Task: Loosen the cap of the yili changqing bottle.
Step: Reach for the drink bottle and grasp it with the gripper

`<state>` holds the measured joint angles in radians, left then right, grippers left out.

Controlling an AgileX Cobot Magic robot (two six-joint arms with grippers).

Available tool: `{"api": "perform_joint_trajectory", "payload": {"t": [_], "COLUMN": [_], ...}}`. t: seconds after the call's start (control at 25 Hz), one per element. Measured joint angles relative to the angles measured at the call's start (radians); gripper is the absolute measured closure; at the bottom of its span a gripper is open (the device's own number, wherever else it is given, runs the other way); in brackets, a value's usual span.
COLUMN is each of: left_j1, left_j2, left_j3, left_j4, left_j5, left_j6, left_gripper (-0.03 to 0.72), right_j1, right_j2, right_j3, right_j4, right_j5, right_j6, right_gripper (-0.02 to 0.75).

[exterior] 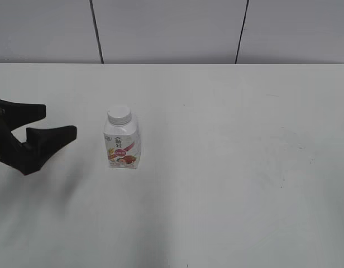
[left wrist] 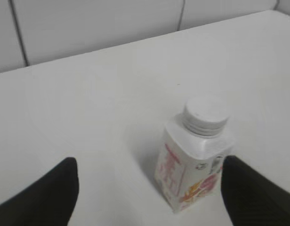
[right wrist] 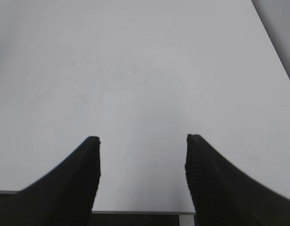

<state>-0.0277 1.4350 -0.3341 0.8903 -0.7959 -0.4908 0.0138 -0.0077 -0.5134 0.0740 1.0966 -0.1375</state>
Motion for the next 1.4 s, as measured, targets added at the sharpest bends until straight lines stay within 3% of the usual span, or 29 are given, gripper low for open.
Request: {"api": "perform_joint_trajectory", "payload": {"t": [0.12, 0.24, 0.56, 0.88, 1.4], "left_j1": [0.093, 0.154, 0.168, 0.142, 0.033], "left_j2": [0.127, 0.262, 0.530, 0.685, 0.854], "left_j3": [-0.029, -0.086, -0.382, -0.613, -0.744], "left_j4": [0.216, 0.363, 0.662, 0.793, 0.795], "left_j5": [-0.160, -0.279, -0.394, -0.404, -0.409], "left_j6": [0.000, -0.003, -0.112, -0.124, -0.126], "left_gripper": [0.123, 0.106, 0.093, 0.102, 0.078], "right_j1": [0.000, 0.000, 0.000, 0.000, 0.000], "right_j2": [0.000, 0.000, 0.000, 0.000, 0.000], "right_j3": [0.000, 0.000, 0.000, 0.000, 0.000], "right_j4": [0.000, 0.000, -0.001, -0.001, -0.001], "right_j5": [0.000, 0.000, 0.000, 0.000, 0.000], "right_j6": [0.000, 0.000, 0.000, 0.000, 0.000], "right_gripper": [0.277, 0.277, 0.277, 0.277, 0.277]}}
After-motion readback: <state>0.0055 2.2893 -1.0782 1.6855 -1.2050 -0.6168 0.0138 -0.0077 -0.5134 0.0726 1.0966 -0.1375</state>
